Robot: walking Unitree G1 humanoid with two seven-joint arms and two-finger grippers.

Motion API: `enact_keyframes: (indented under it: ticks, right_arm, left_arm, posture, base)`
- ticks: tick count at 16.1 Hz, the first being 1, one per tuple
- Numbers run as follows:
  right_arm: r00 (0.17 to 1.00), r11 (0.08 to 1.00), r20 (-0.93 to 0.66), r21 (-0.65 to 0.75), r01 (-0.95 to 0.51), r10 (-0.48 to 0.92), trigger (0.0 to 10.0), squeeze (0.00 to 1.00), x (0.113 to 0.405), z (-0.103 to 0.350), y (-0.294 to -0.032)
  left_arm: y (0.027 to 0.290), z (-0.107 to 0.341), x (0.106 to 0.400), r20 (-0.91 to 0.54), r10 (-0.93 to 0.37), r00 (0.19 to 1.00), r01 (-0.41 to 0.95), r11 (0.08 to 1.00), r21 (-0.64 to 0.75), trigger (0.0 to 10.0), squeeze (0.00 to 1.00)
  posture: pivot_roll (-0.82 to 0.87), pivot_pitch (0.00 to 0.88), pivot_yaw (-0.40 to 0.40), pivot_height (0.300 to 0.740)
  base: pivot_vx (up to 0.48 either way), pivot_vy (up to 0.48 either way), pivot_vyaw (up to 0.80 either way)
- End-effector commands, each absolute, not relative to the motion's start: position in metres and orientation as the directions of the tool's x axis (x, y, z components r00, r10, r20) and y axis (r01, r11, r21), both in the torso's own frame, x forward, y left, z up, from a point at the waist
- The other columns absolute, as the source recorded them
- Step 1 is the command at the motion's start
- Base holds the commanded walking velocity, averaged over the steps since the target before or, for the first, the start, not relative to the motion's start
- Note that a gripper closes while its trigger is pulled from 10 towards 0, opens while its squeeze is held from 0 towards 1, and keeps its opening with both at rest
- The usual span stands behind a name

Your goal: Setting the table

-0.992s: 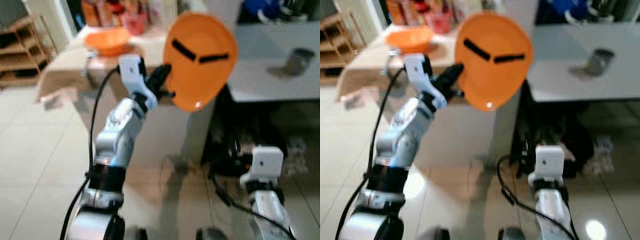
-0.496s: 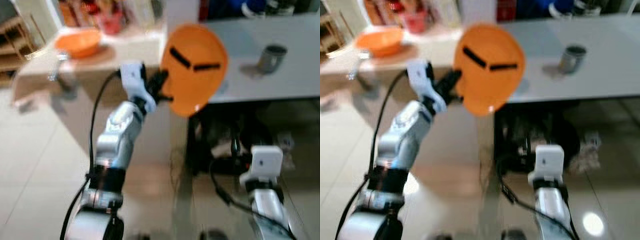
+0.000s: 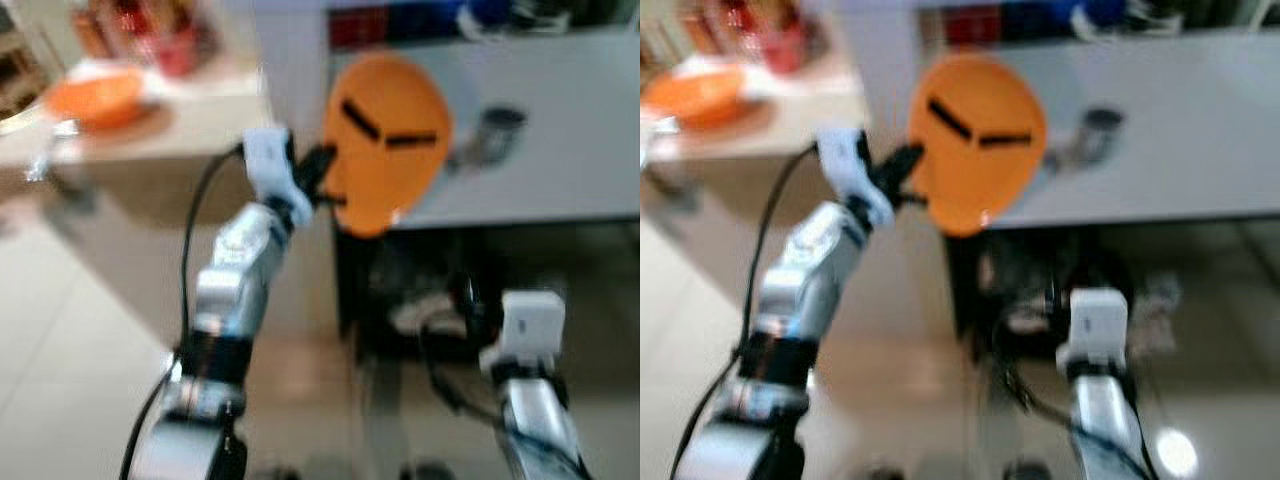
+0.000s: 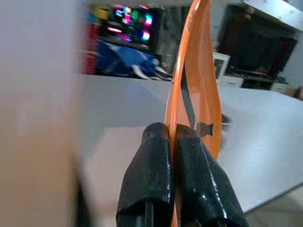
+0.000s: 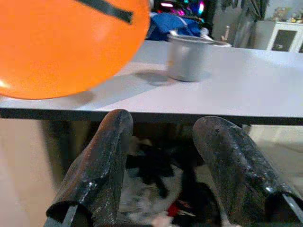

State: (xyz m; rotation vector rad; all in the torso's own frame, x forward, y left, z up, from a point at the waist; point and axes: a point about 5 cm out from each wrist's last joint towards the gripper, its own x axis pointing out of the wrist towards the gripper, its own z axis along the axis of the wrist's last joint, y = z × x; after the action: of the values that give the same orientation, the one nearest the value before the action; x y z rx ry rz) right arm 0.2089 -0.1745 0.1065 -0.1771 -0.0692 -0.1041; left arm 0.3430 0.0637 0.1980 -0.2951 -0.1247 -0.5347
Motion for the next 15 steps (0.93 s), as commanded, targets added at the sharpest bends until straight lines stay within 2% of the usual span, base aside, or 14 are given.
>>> enact_keyframes:
  ticks: [1,5,15]
  right_arm:
    - [0.99,0.979,0.097,-0.164,0.121,-0.106,10.0,0.0,0.208,0.112,-0.176]
    - [0.99,0.979,0.095,-0.164,0.119,-0.104,10.0,0.0,0.208,0.111,-0.176]
    - [0.99,0.979,0.101,-0.172,0.113,-0.097,10.0,0.0,0.211,0.113,-0.177]
  left_arm:
    - [0.059,0.213,0.341,0.261,-0.504,0.823,0.557,0.805,-0.204,0.0,0.0]
    - [0.049,0.218,0.332,0.293,-0.551,0.782,0.609,0.775,-0.169,0.0,0.0]
    - [0.049,0.216,0.335,0.292,-0.548,0.784,0.603,0.784,-0.147,0.0,0.0]
  posture:
    - [-0.09,0.0,0.099,0.707]
    - [-0.08,0.0,0.097,0.707]
    - [-0.09,0.0,0.097,0.707]
  base:
    - [0.266,-0.398,0.0]
    - [0.268,-0.395,0.0]
    - [0.278,-0.388,0.0]
